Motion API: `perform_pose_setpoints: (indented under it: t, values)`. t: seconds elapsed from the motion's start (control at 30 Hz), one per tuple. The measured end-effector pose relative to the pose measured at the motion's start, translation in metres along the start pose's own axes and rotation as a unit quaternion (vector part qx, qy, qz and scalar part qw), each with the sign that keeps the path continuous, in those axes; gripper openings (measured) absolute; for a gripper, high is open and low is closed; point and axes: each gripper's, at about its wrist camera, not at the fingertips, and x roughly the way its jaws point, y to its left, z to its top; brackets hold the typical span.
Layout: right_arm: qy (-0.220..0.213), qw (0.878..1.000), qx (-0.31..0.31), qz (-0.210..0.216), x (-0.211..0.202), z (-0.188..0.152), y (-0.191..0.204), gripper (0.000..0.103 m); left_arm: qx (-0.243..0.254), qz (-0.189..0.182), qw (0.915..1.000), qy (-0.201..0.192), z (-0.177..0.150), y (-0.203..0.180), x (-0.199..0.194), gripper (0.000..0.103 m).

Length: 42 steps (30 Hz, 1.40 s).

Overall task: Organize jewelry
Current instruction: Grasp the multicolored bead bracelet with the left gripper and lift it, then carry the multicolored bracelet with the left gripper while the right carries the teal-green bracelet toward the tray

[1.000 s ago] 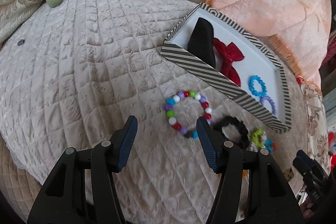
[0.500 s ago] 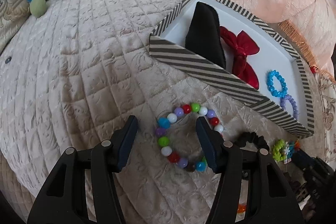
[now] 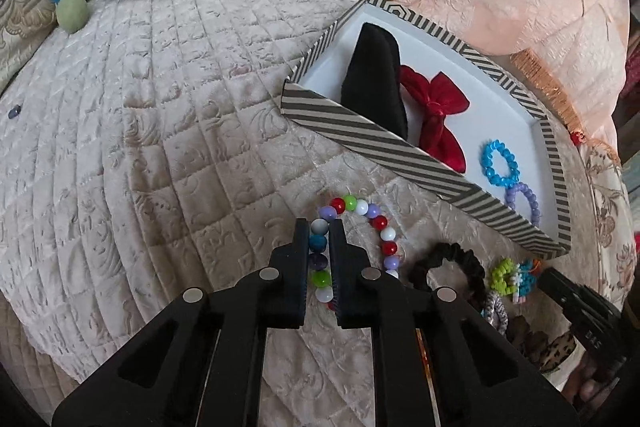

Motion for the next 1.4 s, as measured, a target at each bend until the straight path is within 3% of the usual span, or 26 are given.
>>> perform_pose_setpoints:
  t: [0.17,0.27,0.6,1.0,1.4]
  values:
    - [0.006,1.000,0.013,0.009,0.020,0.003,-0.002,0.023,-0.008,-0.005,0.9999,0.005,-0.005,0.004,0.000,0.008]
    - [-0.003,1.000,0.009,0.018,0.019,0.001,0.000,0.015,-0.011,-0.008,0.9999,0.007,-0.006,0.005,0.000,0.008]
    - [-0.064,0.996,0.001,0.066,-0.049,0.010,0.009,0.015,-0.002,-0.034,0.9992,-0.018,0.001,-0.006,-0.036,0.007]
    - [-0.106,0.993,-0.032,0.047,-0.104,0.030,0.016,0.015,0.026,-0.044,0.9971,-0.055,0.017,-0.031,-0.084,0.007]
    - [-0.121,0.991,-0.045,0.039,-0.124,0.037,0.016,0.015,0.060,-0.035,0.9944,-0.079,0.028,-0.061,-0.107,0.007]
